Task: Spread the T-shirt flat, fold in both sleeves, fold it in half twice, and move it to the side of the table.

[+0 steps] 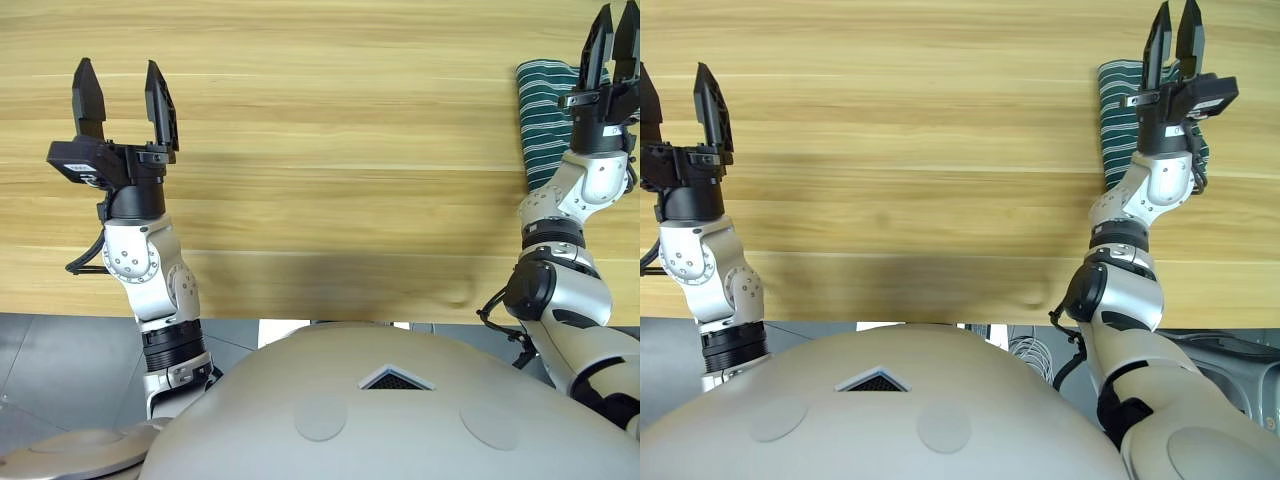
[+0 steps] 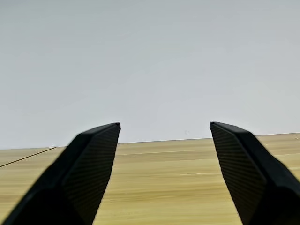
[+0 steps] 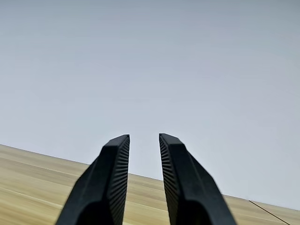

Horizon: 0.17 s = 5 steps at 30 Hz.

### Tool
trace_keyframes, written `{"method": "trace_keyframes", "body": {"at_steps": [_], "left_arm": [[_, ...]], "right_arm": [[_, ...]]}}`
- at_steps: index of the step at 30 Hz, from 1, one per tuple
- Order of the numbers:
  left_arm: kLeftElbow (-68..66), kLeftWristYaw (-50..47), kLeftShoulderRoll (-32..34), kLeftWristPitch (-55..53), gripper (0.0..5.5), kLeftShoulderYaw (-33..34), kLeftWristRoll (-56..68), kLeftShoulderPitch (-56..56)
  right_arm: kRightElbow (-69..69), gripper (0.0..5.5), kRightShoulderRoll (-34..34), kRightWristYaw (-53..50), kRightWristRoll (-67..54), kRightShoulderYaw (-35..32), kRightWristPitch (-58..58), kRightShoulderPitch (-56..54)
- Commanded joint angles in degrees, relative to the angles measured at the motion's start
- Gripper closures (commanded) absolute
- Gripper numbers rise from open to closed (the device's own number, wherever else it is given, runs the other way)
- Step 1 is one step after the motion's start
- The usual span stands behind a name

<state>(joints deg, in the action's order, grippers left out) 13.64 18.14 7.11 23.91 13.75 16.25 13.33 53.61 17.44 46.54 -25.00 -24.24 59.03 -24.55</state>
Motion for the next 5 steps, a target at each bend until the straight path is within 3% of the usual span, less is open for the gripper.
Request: {"method": "trace_keyframes", "body": {"at_steps": [1, 5], "left_arm": [[-0.5, -0.2, 0.7, 0.2, 2.06, 0.2, -0.1, -0.3], [-0.7, -0.4, 0.8, 0.3, 2.06, 0.4, -0.1, -0.3]], "right_arm": [[0.6, 4.33, -0.1, 0.1, -0.1, 0.4, 0.6, -0.1], [0.0, 4.33, -0.3, 0.0, -0.3, 0.8, 0.5, -0.2]]}}
